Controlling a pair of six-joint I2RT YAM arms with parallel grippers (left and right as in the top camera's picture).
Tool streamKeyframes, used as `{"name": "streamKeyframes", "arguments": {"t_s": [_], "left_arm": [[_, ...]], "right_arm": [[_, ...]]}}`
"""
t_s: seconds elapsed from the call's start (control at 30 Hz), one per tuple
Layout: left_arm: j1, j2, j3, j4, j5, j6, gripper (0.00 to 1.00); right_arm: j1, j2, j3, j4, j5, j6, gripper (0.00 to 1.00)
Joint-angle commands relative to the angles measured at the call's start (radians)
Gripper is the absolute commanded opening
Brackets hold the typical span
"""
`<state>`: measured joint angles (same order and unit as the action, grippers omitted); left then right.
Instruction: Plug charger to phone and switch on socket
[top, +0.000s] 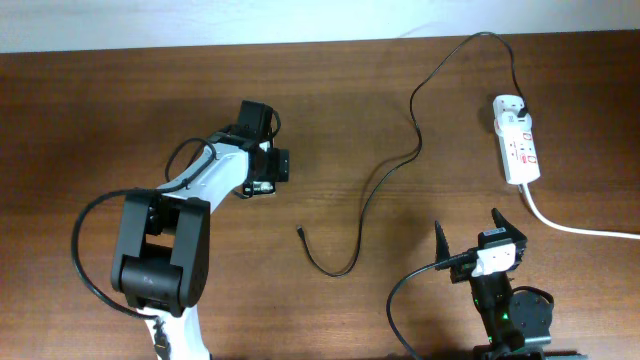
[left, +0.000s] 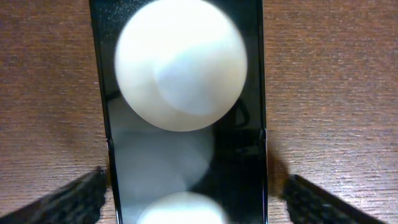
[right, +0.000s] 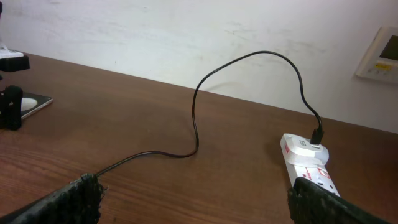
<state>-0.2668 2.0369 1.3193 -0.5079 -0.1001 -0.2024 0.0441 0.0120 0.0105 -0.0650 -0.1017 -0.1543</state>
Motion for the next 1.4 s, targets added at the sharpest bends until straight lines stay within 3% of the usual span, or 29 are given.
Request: {"name": "streamKeyframes", "arguments": {"t_s": [0.0,0.7,1.07,1.37], "left_arm": [[0.003,0.011,-0.027,-0.006,0.014,0.006,0.99],[0.0,0.011,-0.027,-0.037,0.015,0.006,0.99],[0.0,0.011,-0.027,-0.079,0.02,0.005,0.84],[0.0,0.011,-0.027,-0.203,0.06,-0.013,0.8]], "right_arm": [[0.007,-0.008,-0.005,-0.007,0.005,0.005,0.99],[0.007,-0.008,-0.005,-0.007,0.005,0.005,0.99],[0.007,-0.008,-0.005,-0.007,0.005,0.005,0.99],[0.007,-0.008,-0.005,-0.007,0.005,0.005,0.99]]}}
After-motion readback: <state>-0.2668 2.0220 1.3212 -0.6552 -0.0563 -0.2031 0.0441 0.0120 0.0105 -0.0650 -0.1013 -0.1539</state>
